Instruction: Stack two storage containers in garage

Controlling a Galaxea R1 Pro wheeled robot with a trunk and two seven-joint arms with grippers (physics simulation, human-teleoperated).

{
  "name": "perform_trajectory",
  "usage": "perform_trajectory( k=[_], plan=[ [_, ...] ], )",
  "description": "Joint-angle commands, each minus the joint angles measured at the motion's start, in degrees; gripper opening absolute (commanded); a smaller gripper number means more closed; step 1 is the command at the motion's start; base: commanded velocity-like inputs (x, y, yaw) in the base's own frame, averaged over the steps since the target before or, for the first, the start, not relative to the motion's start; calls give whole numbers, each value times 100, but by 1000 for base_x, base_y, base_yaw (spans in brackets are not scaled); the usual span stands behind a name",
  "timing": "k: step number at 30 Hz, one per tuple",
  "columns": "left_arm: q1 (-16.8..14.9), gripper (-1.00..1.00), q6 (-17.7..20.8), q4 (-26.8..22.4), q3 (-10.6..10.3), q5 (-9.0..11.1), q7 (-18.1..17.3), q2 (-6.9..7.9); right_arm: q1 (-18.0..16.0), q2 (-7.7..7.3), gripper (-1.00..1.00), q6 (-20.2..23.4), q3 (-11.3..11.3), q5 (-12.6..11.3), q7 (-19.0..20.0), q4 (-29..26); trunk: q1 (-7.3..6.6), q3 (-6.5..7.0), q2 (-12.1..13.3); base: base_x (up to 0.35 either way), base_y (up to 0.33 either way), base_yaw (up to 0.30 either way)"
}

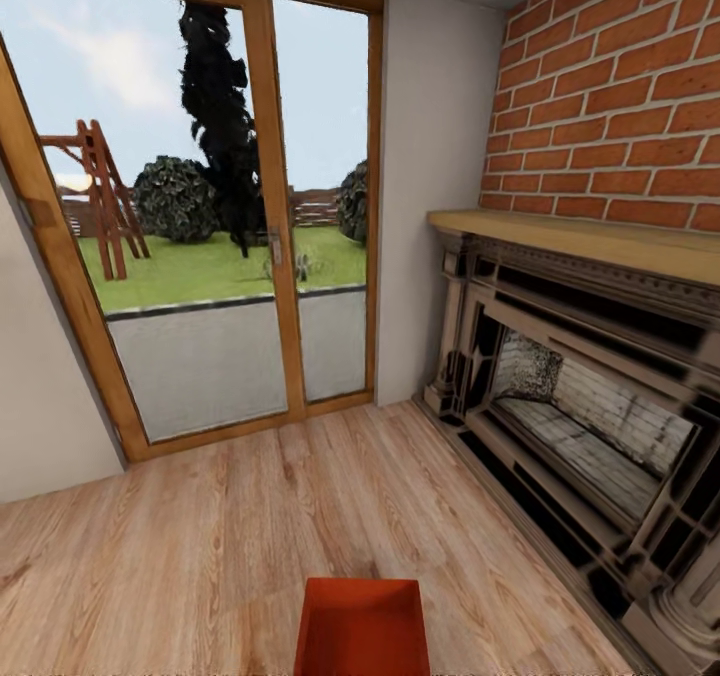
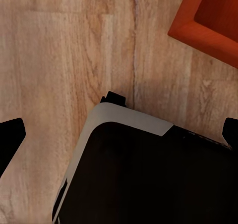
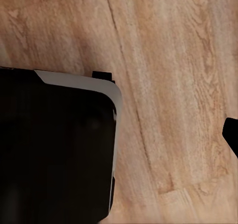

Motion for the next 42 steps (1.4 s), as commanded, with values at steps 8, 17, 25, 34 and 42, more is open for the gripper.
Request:
perform_trajectory(
  k=[8,17,25,34,42],
  plan=[
    [-5,100,-17,7,44,4,-13,0,-7,6,100,-29,48,-47,3,16,1,-83,-7,0,0,0],
    [-4,100,-17,7,44,4,-13,0,-7,9,100,-29,48,-39,3,16,1,-165,-7,0,0,-18],
    [-3,100,-17,7,44,4,-13,0,-7,9,100,-39,46,-39,-1,16,1,-235,-7,0,0,-78],
    [-5,100,-17,7,44,4,-13,0,-7,9,100,-32,55,-38,3,16,1,-299,-7,0,0,-70],
    [-4,100,-17,7,44,4,-14,0,-7,9,100,-29,57,-38,6,16,1,-371,-7,0,0,-4]
  ],
)
